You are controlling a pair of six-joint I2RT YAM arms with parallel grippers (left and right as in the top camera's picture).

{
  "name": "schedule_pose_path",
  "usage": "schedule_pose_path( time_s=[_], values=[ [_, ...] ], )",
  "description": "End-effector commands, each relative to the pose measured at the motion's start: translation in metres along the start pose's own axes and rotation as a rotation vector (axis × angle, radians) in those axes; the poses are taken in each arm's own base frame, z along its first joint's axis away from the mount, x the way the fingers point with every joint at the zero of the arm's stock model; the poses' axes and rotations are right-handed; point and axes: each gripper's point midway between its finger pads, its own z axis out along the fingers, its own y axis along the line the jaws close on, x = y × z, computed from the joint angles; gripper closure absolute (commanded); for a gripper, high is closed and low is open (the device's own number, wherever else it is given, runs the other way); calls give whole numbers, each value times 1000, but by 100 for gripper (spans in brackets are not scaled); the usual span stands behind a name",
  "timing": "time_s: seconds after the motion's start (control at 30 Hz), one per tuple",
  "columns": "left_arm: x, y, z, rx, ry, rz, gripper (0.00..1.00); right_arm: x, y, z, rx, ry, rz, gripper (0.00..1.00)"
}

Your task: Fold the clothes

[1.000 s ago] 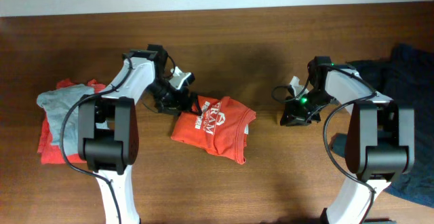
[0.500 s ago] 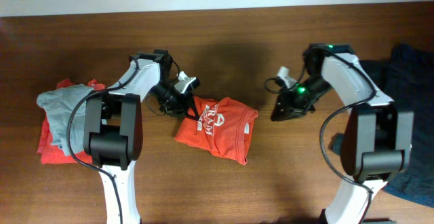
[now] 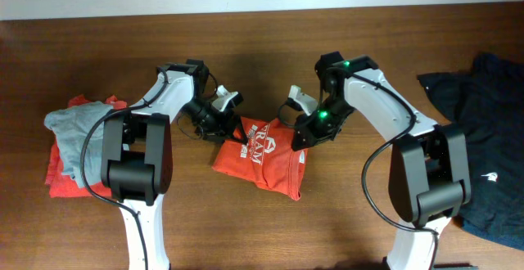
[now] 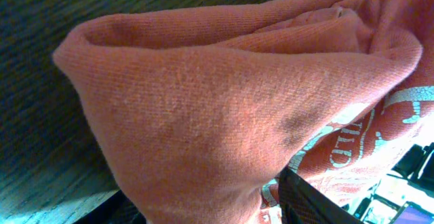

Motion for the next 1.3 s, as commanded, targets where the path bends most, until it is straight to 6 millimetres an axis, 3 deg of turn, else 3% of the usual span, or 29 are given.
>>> schedule_pose_path(
  time_s=[0.0, 0.27, 0.63, 0.8, 0.9, 1.03, 1.2, 1.23, 1.27],
  values=[
    [14, 30, 24, -79, 80, -15, 40, -3, -3, 21, -9, 40, 4, 78],
    [17, 24, 24, -49, 90, -28, 26, 8, -35, 58, 5, 145, 95, 78],
    [21, -3, 35, 27, 121, 101, 23, 8, -41, 60, 29, 149, 120, 78],
    [19, -8, 40, 22, 123, 125, 52, 8, -41, 60, 28, 150, 120, 78],
    [19, -8, 40, 21, 123, 126, 97, 9, -41, 60, 27, 152, 122, 79],
    [19, -2, 35, 19, 118, 105, 99, 9, -41, 60, 28, 152, 122, 79],
    [18, 27, 15, -146, 134, 1, 99, 5, -43, 48, 26, 138, 139, 82],
    [10, 46, -13, -327, 108, -72, 100, -6, -42, 18, 33, 92, 154, 79],
    [7, 51, -22, -378, 91, -95, 100, -10, -43, 5, 45, 72, 155, 79]
  ],
)
